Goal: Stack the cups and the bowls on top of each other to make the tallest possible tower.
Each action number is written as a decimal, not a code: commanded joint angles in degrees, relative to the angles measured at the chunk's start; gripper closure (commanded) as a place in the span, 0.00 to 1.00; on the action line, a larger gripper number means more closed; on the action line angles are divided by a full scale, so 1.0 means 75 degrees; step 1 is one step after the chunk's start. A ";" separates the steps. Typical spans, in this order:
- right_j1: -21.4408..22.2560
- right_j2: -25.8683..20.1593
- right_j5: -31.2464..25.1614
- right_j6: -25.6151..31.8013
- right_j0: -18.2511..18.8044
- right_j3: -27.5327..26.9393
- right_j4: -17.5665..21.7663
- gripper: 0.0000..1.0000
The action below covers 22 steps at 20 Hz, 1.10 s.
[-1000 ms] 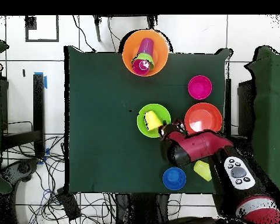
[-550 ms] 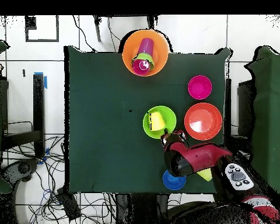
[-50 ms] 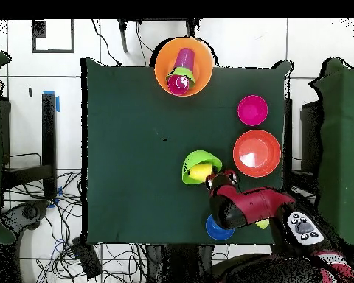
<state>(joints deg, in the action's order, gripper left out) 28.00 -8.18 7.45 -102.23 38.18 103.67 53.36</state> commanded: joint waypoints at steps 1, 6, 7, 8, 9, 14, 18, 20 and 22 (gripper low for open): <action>-0.0089 -0.0605 -0.1512 -0.0320 -0.0041 0.0196 -0.0400 1.00; 0.0301 -0.1180 -0.2826 0.0422 0.0075 0.0149 -0.1011 1.00; 0.0425 -0.1254 -0.3207 0.0584 0.0047 0.0114 -0.1225 1.00; 0.0511 -0.1239 -0.3647 0.0710 -0.0030 0.0040 -0.1449 1.00; 0.0577 -0.1185 -0.4089 0.0771 -0.0123 -0.0041 -0.1678 1.00; 0.0777 -0.1156 -0.5964 0.1364 -0.0507 -0.0683 -0.2201 1.00; 0.0789 -0.1228 -0.7192 0.1494 -0.0707 -0.1194 -0.2414 1.00; 0.0698 -0.1310 -0.7654 0.1521 -0.0769 -0.1460 -0.2462 1.00; 0.0608 -0.1348 -0.8119 0.1541 -0.0847 -0.1733 -0.2498 1.00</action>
<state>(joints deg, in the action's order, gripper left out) 34.51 -12.81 -39.49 -102.23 34.41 99.29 36.45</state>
